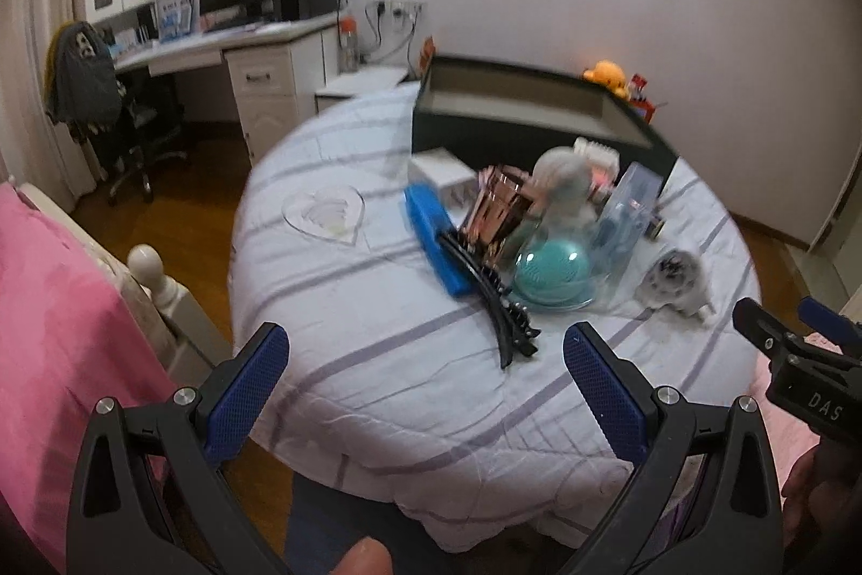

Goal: Organize rigid objects
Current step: 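Grasp the white plug adapter with right tool while left tool grasps black hair clip, then carry both items over the dark box and open both tools to drop them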

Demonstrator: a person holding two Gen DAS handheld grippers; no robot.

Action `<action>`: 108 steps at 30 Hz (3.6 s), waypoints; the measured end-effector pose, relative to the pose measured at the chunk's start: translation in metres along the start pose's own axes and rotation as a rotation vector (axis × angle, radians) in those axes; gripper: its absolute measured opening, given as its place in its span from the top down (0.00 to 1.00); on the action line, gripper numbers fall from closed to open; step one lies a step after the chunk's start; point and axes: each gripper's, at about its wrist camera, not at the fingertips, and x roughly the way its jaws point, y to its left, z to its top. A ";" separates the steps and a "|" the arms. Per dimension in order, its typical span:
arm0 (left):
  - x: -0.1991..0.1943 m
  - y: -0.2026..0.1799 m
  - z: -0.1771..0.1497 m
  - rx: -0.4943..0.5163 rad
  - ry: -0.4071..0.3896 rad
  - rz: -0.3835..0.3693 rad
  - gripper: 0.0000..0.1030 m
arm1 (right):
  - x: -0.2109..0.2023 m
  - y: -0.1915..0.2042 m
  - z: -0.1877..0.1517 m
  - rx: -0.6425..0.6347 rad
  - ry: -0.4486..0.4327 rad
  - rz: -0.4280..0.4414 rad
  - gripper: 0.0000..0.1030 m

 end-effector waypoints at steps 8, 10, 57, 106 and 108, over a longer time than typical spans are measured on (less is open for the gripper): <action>0.055 -0.013 0.002 -0.004 0.079 -0.012 0.00 | 0.058 0.008 0.002 -0.047 0.081 0.046 0.00; 0.064 -0.014 0.002 -0.014 0.088 -0.013 0.00 | 0.065 0.011 0.005 -0.056 0.089 0.055 0.00; 0.030 0.016 0.018 -0.029 0.003 -0.111 0.79 | 0.052 0.014 0.017 -0.021 0.051 0.163 0.42; 0.257 -0.074 0.260 0.150 0.131 -0.022 0.24 | 0.298 0.035 0.242 -0.059 0.329 0.227 0.35; 0.249 -0.069 0.263 0.147 0.111 -0.007 0.18 | 0.295 0.034 0.241 -0.067 0.331 0.232 0.30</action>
